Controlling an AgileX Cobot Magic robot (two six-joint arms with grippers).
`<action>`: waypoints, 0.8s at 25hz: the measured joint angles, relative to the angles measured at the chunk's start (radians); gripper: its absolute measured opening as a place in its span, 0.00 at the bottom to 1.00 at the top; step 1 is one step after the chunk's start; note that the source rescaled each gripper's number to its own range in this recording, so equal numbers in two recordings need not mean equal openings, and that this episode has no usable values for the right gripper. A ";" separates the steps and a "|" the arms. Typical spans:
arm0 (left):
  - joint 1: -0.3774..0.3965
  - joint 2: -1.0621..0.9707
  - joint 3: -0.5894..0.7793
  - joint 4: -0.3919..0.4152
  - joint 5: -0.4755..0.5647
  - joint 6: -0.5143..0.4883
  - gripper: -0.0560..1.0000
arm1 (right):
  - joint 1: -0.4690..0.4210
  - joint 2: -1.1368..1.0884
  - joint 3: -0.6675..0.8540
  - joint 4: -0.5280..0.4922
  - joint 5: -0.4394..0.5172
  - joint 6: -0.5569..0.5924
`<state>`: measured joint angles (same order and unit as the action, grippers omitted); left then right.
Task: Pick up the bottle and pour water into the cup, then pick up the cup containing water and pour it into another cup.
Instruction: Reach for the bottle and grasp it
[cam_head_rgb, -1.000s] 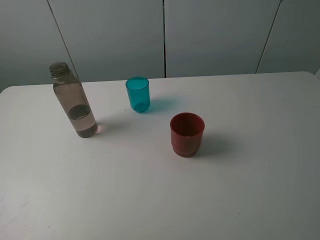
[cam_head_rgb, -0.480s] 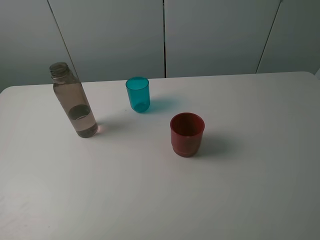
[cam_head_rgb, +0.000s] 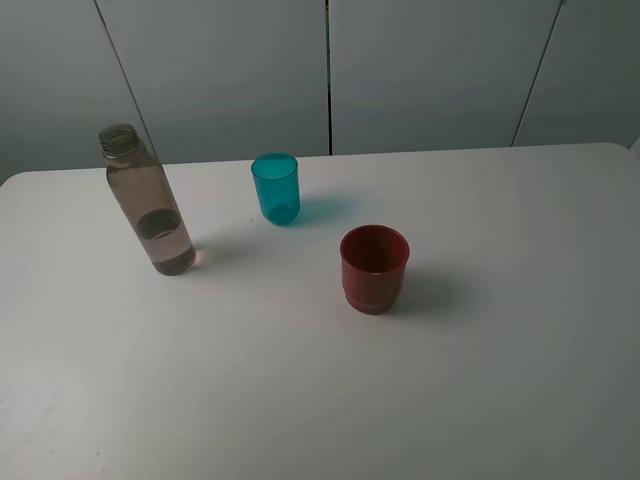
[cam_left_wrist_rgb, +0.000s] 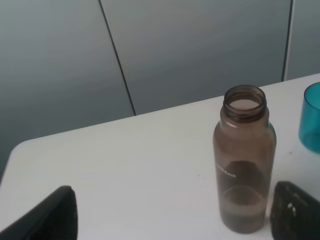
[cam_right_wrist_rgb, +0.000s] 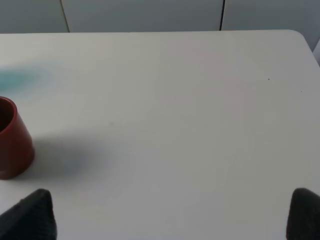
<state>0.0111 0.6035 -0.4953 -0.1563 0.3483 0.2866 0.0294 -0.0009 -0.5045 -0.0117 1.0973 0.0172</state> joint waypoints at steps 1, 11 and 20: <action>0.000 0.047 0.019 -0.060 -0.059 0.033 0.95 | 0.000 0.000 0.000 0.000 0.000 0.000; -0.238 0.436 0.102 -0.269 -0.531 0.211 0.95 | 0.000 0.000 0.000 0.000 0.000 0.000; -0.281 0.499 0.177 -0.277 -0.796 0.144 0.95 | 0.000 0.000 0.000 0.000 0.000 0.000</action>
<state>-0.2697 1.1021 -0.3185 -0.4333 -0.4477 0.4309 0.0294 -0.0009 -0.5045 -0.0117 1.0973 0.0172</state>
